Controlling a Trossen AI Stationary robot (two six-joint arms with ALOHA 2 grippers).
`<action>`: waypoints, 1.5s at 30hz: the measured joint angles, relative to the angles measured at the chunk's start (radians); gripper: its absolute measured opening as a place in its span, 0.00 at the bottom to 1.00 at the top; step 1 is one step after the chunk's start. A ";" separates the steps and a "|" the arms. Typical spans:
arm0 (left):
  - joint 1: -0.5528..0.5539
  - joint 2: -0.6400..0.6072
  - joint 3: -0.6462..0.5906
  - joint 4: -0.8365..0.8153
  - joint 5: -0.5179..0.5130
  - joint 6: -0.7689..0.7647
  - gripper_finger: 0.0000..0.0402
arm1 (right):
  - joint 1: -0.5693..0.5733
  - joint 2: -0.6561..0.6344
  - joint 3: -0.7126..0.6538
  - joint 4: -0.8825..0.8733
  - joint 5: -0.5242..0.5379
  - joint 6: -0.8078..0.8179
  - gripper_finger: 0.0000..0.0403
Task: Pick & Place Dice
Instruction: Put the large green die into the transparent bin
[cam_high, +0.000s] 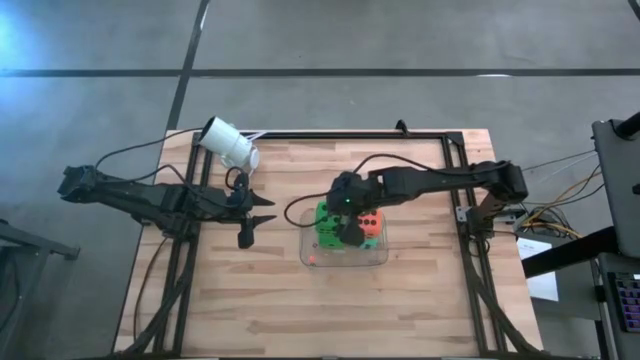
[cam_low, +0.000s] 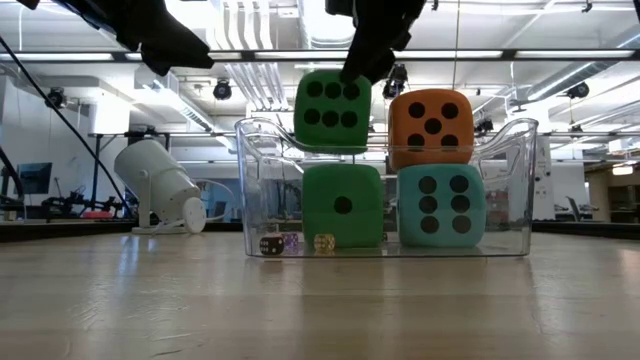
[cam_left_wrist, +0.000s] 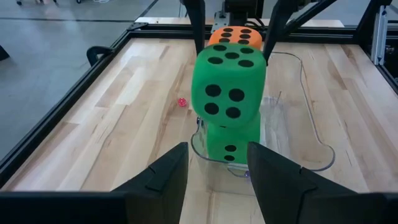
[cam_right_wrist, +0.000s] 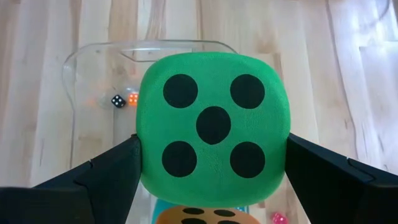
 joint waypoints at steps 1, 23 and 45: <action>0.000 0.000 0.000 0.000 0.000 0.000 0.43 | 0.000 0.004 0.000 0.000 0.000 0.000 0.87; 0.000 0.000 0.000 0.000 0.000 0.000 0.43 | 0.000 0.013 -0.018 0.004 0.002 -0.009 0.87; 0.000 0.000 0.000 0.020 -0.087 0.002 0.43 | -0.001 0.013 -0.018 0.002 0.002 -0.009 0.87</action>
